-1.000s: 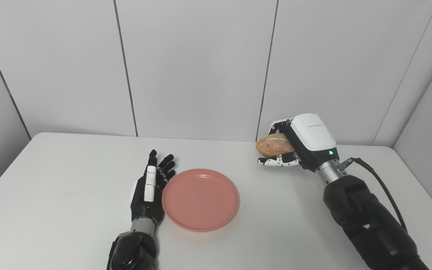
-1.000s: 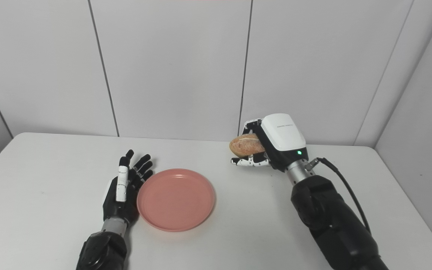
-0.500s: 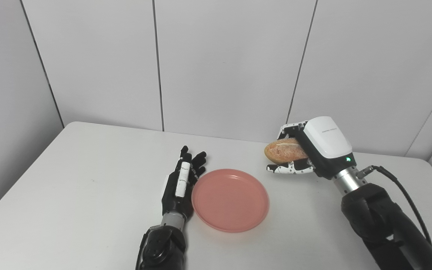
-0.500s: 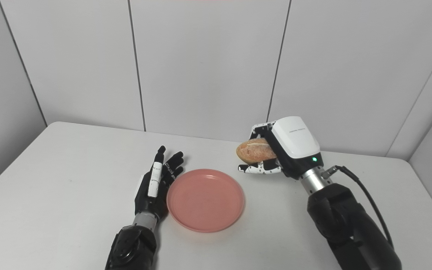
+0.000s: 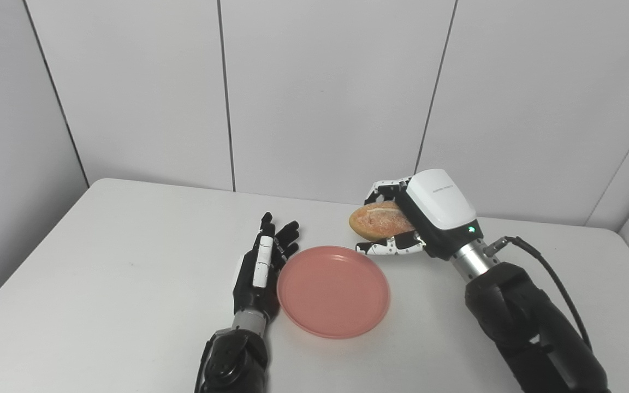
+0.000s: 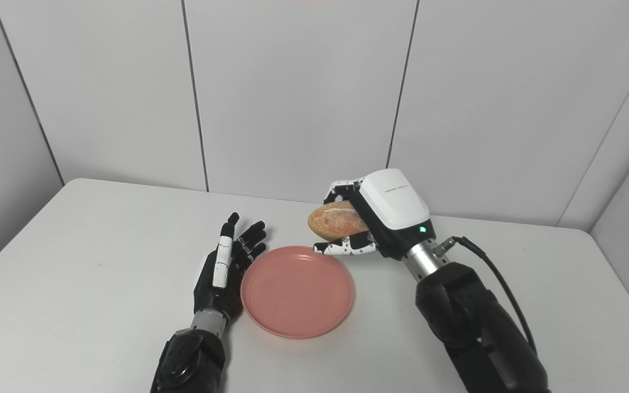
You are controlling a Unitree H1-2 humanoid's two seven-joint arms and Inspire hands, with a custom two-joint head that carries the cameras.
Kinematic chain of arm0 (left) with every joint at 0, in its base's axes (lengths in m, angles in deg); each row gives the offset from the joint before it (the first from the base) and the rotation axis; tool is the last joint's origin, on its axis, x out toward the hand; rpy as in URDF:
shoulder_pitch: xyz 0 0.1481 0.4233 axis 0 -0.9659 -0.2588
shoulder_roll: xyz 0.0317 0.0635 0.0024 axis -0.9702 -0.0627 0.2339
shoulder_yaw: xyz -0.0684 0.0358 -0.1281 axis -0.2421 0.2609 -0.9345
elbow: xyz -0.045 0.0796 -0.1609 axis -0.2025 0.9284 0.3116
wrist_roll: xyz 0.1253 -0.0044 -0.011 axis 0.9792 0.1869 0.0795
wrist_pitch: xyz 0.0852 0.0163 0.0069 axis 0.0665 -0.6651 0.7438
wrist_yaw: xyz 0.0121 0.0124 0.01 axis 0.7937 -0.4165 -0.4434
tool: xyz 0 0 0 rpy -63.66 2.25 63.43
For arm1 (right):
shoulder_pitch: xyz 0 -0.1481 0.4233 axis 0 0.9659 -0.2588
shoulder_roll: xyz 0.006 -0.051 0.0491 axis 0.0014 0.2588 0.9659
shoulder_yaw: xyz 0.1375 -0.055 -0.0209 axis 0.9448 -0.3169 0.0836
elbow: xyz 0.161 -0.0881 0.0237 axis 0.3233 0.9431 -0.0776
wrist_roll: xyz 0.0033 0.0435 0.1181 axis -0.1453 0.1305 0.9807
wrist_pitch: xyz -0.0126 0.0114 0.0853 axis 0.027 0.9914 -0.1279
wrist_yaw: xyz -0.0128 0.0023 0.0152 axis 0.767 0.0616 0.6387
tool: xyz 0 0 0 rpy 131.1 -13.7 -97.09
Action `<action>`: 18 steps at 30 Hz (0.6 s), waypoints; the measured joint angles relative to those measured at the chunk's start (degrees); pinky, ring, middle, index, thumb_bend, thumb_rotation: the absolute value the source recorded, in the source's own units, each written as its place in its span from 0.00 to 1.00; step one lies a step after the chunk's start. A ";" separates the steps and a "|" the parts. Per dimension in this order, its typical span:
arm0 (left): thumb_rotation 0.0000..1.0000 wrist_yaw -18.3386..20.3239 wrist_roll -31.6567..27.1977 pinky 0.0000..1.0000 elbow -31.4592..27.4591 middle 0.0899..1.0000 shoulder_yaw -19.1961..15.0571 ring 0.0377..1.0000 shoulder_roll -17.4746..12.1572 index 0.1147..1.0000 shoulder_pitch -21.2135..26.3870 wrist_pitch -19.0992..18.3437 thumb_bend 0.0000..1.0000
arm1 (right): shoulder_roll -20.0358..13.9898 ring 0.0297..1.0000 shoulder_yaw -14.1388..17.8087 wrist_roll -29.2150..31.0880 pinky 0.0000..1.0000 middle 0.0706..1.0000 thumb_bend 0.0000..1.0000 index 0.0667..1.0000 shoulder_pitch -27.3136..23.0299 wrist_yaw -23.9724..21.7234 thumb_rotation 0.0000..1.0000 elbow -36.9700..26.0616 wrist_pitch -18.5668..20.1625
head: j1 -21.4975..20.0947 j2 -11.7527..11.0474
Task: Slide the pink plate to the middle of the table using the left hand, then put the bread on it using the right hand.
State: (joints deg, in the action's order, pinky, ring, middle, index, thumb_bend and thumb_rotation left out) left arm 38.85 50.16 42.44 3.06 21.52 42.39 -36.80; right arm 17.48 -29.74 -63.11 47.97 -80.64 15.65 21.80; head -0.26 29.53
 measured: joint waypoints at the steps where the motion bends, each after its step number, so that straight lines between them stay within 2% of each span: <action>1: 0.77 0.00 -0.01 0.88 -0.20 0.79 -0.01 0.86 -0.04 1.00 -0.02 -0.39 0.94 | 0.61 0.21 0.01 0.13 0.18 0.27 0.58 0.36 -0.51 -0.80 0.40 0.16 0.10 | -0.17 0.09; 7: 0.77 0.00 -0.05 0.91 -0.55 0.80 -0.10 0.86 -0.19 1.00 -0.03 -1.09 0.93 | 3.23 0.18 -0.05 1.33 0.16 0.22 0.59 0.28 -3.11 -3.37 0.39 4.12 0.26 | -0.61 0.26; 14: 0.78 0.19 -0.04 0.88 -0.52 0.82 -0.01 0.86 -0.77 1.00 -0.03 -1.09 0.93 | 4.82 0.19 -1.91 1.13 0.16 0.22 0.60 0.29 -4.04 -3.68 0.37 12.47 0.25 | -1.32 0.35; 18: 0.80 0.38 -0.01 0.88 -0.54 0.82 0.21 0.88 -1.02 1.00 -0.03 -1.10 0.92 | 5.94 0.19 -4.09 0.37 0.16 0.23 0.60 0.32 -4.31 -3.34 0.41 16.39 0.16 | -1.41 0.53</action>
State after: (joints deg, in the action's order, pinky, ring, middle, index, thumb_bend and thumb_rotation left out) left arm 39.23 50.14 41.90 3.27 20.50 42.36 -37.89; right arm 23.43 -33.83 -62.74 43.66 -83.98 32.04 21.97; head -1.67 30.06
